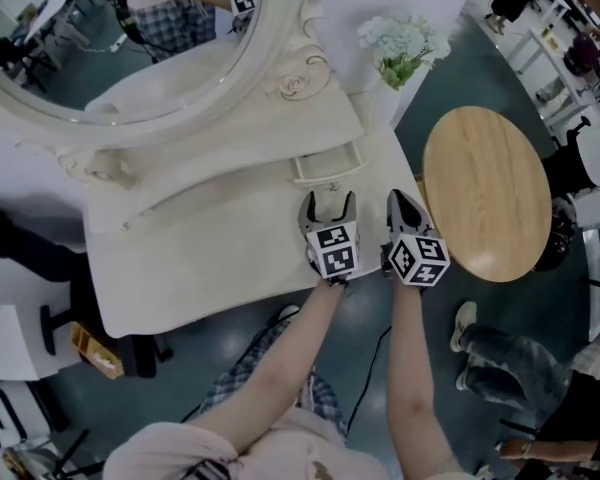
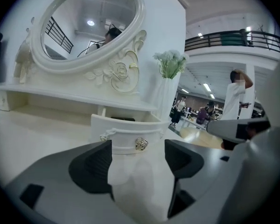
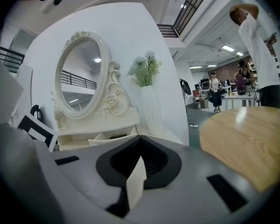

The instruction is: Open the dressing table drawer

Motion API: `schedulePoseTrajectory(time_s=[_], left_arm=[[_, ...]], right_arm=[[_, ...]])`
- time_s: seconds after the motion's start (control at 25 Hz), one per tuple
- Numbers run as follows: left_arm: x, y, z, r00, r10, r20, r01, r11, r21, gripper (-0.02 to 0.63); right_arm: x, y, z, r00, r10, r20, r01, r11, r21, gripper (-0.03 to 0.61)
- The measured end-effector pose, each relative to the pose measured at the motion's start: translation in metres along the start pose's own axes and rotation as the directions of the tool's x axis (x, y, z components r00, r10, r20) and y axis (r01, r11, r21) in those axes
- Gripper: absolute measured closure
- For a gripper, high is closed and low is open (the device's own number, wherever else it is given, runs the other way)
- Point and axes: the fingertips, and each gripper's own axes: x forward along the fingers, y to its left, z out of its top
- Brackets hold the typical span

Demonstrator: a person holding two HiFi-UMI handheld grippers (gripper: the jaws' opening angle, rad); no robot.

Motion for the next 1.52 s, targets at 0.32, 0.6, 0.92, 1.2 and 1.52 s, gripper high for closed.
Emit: schedulePoseTrajectory(time_s=[0.32, 0.6, 0.92, 1.2, 1.52], left_arm=[[-0.035, 0.023, 0.026, 0.997, -0.021, 0.080, 0.015, 0.997, 0.072, 0.258], [-0.085, 0.030, 0.075, 0.977, -0.165, 0.132, 0.141, 0.975, 0.173, 0.269], [-0.151, 0.049, 0.129, 0.932, -0.306, 0.194, 0.247, 0.929, 0.277, 0.519], [-0.196, 0.052, 0.140, 0.878, -0.436, 0.198, 0.346, 0.863, 0.368, 0.581], [-0.211, 0.053, 0.144, 0.844, -0.496, 0.205, 0.398, 0.834, 0.382, 0.588]], right_arm=[[-0.015, 0.010, 0.013, 0.999, -0.022, 0.031, 0.021, 1.000, 0.009, 0.561], [-0.056, 0.030, 0.036, 0.994, -0.059, 0.087, 0.059, 0.998, 0.000, 0.561], [-0.129, 0.052, 0.081, 0.971, -0.109, 0.214, 0.118, 0.993, -0.029, 0.563], [-0.193, 0.062, 0.107, 0.935, -0.159, 0.316, 0.184, 0.981, -0.053, 0.561], [-0.241, 0.055, 0.112, 0.894, -0.237, 0.380, 0.262, 0.965, -0.014, 0.561]])
